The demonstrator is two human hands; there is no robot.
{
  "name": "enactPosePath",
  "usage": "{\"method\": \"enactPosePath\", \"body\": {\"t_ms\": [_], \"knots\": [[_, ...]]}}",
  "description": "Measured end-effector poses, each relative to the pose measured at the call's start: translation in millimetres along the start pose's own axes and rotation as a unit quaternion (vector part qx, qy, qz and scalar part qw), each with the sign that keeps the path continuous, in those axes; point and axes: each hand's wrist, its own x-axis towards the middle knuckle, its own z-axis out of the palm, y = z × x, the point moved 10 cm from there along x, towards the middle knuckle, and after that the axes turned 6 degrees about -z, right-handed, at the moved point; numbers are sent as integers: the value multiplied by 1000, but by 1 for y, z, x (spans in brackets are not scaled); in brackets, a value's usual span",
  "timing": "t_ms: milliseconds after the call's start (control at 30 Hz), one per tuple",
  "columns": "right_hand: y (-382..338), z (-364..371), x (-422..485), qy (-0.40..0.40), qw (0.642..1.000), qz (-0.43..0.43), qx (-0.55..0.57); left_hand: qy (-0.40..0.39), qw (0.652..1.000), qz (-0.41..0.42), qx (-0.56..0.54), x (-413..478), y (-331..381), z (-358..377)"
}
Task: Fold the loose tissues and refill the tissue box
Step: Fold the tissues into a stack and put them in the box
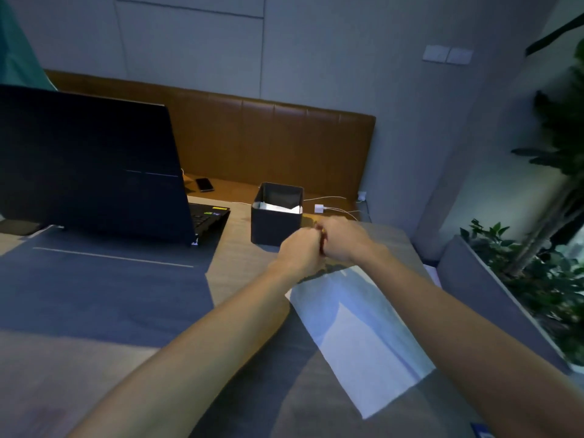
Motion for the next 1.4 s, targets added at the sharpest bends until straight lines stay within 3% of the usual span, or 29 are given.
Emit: {"method": "enactPosePath", "body": {"t_ms": [200, 367, 533, 867, 1000, 1100, 1200, 1400], "knots": [[24, 33, -64, -43, 999, 28, 18, -20, 998, 52, -27, -63, 14, 57], [28, 53, -102, 31, 999, 4, 17, -10, 995, 46, 85, -102, 20, 87], [31, 54, -127, 44, 996, 3, 79, -99, 984, 67, 132, -104, -5, 98], [45, 71, -155, -8, 1000, 19, 16, -194, 953, 83, 215, -85, -56, 66], [22, 65, -143, 7, 999, -10, 38, -177, 972, 71, 139, -84, -37, 74], [5, 78, -132, -28, 998, -36, 47, -146, 978, 59, 135, -87, -32, 84], [16, 94, -129, -58, 997, -14, 50, -125, 978, 63, 155, -90, -38, 86], [58, 87, -150, -39, 997, 43, 47, -121, 977, 55, 168, -83, -64, 66]]}}
